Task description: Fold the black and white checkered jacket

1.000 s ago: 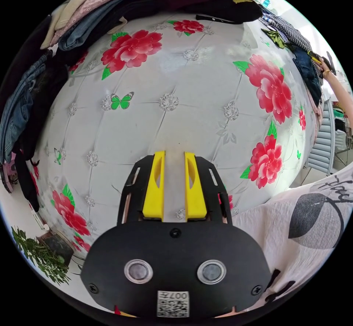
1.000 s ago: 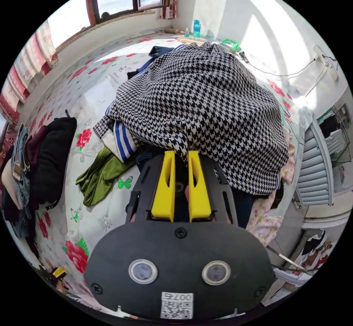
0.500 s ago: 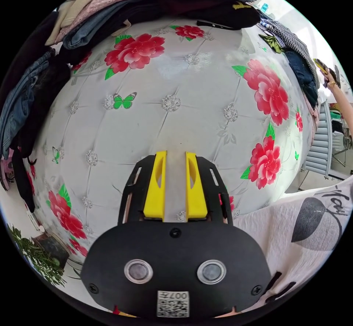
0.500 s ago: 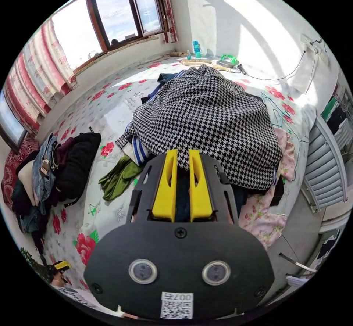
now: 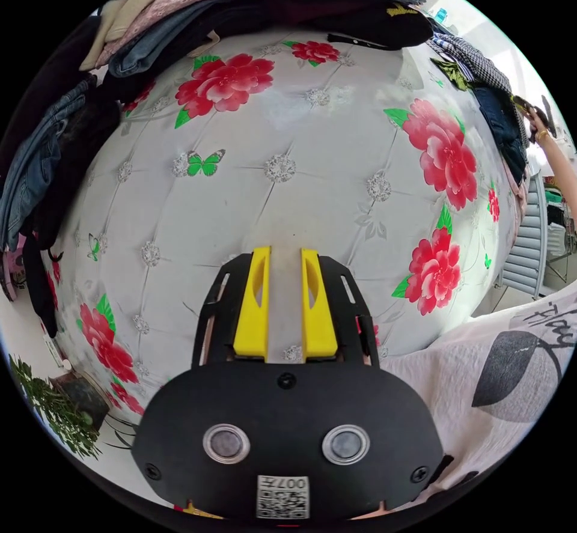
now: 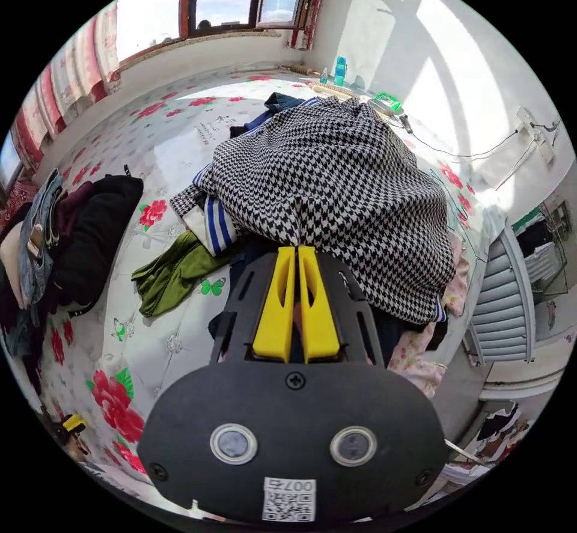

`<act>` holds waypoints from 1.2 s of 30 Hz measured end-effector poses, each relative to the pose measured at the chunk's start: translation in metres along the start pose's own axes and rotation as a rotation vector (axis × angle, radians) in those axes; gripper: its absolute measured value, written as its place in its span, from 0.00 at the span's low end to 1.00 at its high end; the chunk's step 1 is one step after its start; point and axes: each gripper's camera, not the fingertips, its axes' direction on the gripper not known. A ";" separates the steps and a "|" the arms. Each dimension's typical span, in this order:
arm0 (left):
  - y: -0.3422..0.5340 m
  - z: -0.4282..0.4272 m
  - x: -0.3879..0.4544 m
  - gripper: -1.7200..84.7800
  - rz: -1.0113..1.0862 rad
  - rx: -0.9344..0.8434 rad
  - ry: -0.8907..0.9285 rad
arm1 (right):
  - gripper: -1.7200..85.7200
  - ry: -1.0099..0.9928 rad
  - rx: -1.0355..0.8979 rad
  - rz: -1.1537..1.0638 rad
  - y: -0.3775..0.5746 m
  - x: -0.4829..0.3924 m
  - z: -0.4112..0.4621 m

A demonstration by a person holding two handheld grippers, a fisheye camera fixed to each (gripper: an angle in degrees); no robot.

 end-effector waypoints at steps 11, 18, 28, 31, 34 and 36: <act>0.069 -0.046 -0.005 0.10 0.077 0.179 0.187 | 0.02 -0.815 0.171 -0.023 0.131 0.034 -0.135; 0.181 -0.139 0.000 0.11 0.276 0.512 0.389 | 0.02 -1.261 0.004 -0.592 0.264 -0.164 -0.221; 0.402 -0.158 -0.165 0.06 -0.351 0.606 0.210 | 0.07 -1.372 -0.193 -1.286 0.432 -0.374 -0.306; 0.471 -0.150 -0.202 0.08 -0.499 0.613 0.189 | 0.08 -1.256 -0.218 -1.121 0.434 -0.344 -0.273; 0.524 -0.143 -0.221 0.10 -0.579 0.594 0.196 | 0.10 -1.033 -0.268 -0.919 0.437 -0.287 -0.229; 0.547 -0.138 -0.226 0.12 -0.584 0.580 0.220 | 0.11 -0.896 -0.289 -0.819 0.448 -0.246 -0.210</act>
